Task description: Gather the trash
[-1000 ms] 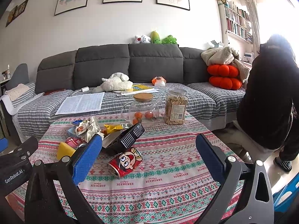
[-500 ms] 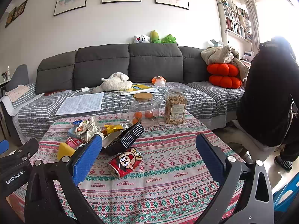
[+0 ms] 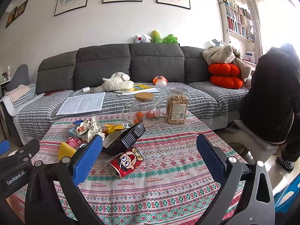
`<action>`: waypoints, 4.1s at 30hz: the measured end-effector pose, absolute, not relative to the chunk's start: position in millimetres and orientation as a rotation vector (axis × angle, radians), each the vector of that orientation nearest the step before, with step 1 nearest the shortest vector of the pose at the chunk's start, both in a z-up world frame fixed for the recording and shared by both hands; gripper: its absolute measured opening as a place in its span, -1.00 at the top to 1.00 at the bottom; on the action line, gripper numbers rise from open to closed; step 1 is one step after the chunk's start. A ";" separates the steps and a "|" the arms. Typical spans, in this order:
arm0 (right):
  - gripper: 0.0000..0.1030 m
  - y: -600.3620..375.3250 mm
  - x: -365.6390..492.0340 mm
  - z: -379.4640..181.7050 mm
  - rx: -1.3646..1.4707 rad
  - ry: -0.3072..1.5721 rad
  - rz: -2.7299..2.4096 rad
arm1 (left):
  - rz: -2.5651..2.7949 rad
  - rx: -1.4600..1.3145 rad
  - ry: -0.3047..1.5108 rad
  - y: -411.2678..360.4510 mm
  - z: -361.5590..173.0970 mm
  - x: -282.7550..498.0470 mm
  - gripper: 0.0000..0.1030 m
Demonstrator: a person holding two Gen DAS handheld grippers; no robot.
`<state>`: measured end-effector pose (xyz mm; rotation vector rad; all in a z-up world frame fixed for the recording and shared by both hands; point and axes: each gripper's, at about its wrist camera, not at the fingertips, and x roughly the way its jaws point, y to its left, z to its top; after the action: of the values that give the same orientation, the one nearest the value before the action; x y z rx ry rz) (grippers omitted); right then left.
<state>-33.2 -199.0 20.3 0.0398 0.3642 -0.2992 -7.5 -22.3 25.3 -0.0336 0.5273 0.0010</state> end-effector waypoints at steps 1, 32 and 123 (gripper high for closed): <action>-0.87 -199.1 -33.3 20.3 0.040 0.364 -0.300 | 0.002 -0.033 0.528 -22.4 25.2 -7.3 -0.88; -0.87 -207.1 -19.1 20.7 0.107 0.447 -0.256 | -0.003 -0.065 0.594 -13.3 22.4 5.1 -0.88; -0.05 -139.4 119.8 -69.7 0.273 0.904 -0.001 | 0.194 -0.485 0.919 221.4 -23.3 130.5 -0.20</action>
<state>119.8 -139.4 -69.7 0.2727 0.9041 -0.0015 130.5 221.4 -23.3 -0.4848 0.9191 0.1944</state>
